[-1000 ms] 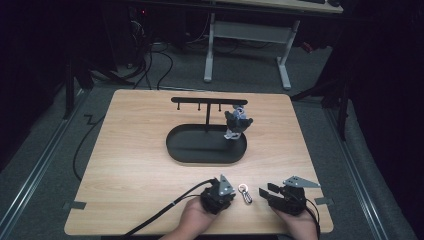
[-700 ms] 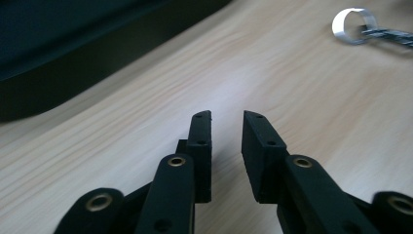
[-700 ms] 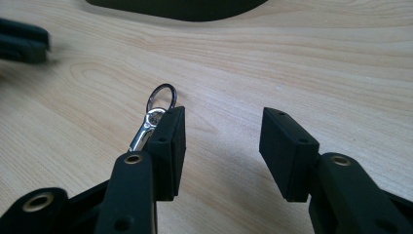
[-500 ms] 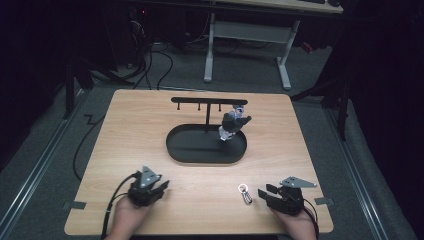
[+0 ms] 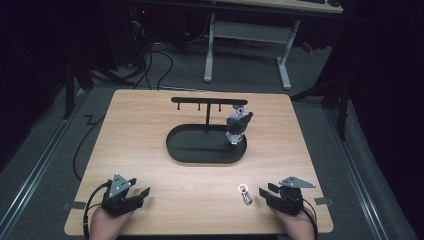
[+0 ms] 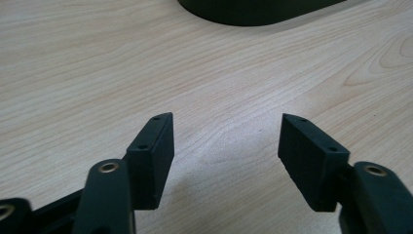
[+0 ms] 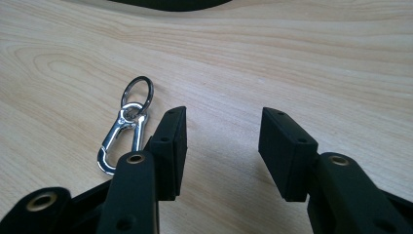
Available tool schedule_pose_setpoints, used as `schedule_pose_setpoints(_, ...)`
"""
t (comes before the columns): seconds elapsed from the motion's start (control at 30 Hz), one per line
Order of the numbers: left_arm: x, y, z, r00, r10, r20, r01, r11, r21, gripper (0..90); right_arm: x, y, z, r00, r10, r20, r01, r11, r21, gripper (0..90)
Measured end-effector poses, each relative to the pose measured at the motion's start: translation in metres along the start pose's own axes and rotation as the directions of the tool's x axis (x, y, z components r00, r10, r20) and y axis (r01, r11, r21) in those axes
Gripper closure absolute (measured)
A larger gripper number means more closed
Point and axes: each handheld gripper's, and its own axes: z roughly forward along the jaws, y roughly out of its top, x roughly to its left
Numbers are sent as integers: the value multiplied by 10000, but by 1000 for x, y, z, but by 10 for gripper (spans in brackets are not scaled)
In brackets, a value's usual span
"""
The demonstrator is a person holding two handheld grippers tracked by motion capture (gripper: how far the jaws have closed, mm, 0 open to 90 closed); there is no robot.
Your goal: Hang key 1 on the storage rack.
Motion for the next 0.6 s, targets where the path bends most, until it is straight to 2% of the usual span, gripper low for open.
schedule_pose_setpoints(0.1,-4,1,1,9993,383,39,-383,9992,-84,354,2,1,-2,9995,-184,265,186,9998,-66,544)
schedule_pose_setpoints(0.27,-4,2,3,9985,428,339,-424,9990,-145,355,6,7,-4,9978,-424,516,417,9990,151,541)
schedule_pose_setpoints(0.3,-4,2,3,9981,489,363,-485,9988,-118,355,7,9,-4,9977,-460,496,445,9985,319,539)
schedule_pose_setpoints(0.37,-3,3,4,9983,392,439,-384,9991,-185,355,11,14,-2,9916,-1091,690,1031,9909,862,531)
schedule_pose_setpoints(0.4,-3,3,4,9982,367,475,-357,9991,-221,355,12,16,-2,9903,-1201,703,1130,9887,983,529)
schedule_pose_setpoints(0.5,-4,4,4,9978,398,527,-386,9990,-244,355,15,22,1,9898,-1324,518,1228,9798,1576,518)
schedule_pose_setpoints(0.57,-4,3,5,9973,421,598,-408,9989,-234,355,16,23,4,9881,-1447,525,1334,9751,1773,513)
schedule_pose_setpoints(0.6,-4,3,5,9974,407,601,-393,9989,-250,355,16,24,5,9897,-1341,498,1225,9743,1891,510)
